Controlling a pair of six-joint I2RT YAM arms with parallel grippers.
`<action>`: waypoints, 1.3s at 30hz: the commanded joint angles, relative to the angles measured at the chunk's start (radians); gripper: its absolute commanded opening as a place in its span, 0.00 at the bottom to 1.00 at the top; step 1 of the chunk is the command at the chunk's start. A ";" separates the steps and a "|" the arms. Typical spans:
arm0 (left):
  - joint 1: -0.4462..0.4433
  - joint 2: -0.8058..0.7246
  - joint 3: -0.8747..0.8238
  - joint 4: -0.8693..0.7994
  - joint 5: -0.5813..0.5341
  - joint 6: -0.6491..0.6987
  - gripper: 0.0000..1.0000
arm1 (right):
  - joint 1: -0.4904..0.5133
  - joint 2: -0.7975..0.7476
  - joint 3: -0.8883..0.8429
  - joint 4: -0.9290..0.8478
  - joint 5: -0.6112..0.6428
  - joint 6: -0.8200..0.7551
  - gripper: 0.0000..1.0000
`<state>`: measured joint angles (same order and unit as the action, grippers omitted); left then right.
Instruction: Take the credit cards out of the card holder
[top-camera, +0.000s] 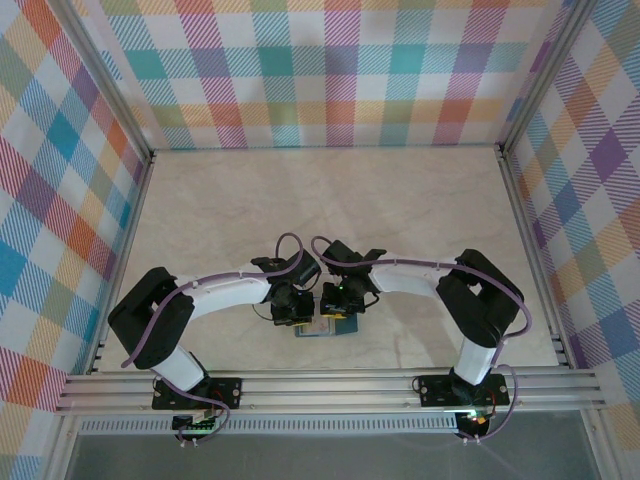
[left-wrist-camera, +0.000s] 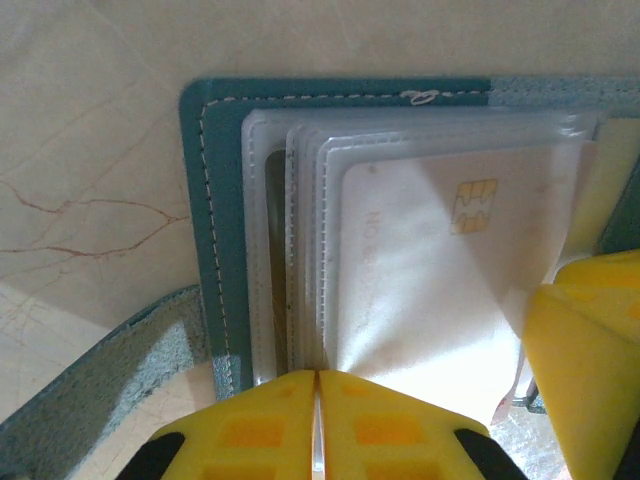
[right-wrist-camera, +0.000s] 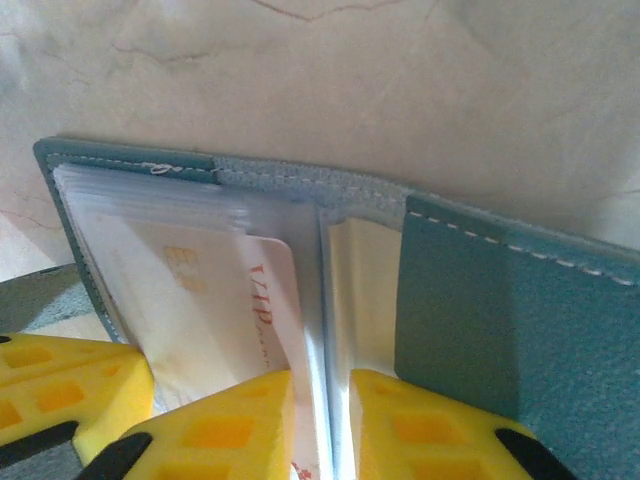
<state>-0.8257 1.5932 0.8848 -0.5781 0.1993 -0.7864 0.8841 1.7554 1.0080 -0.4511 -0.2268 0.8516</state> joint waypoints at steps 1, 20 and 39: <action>0.011 -0.004 -0.013 -0.044 -0.012 0.027 0.11 | 0.006 0.002 0.004 -0.080 0.066 -0.006 0.22; 0.010 -0.048 0.105 -0.135 -0.015 0.046 0.12 | 0.005 -0.109 -0.035 -0.025 0.046 -0.010 0.29; 0.001 0.122 0.092 -0.122 -0.032 0.070 0.12 | -0.067 -0.124 -0.239 0.293 -0.154 -0.075 0.33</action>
<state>-0.8261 1.6794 0.9909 -0.6628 0.2111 -0.7383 0.8265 1.6325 0.8082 -0.2745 -0.3176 0.8070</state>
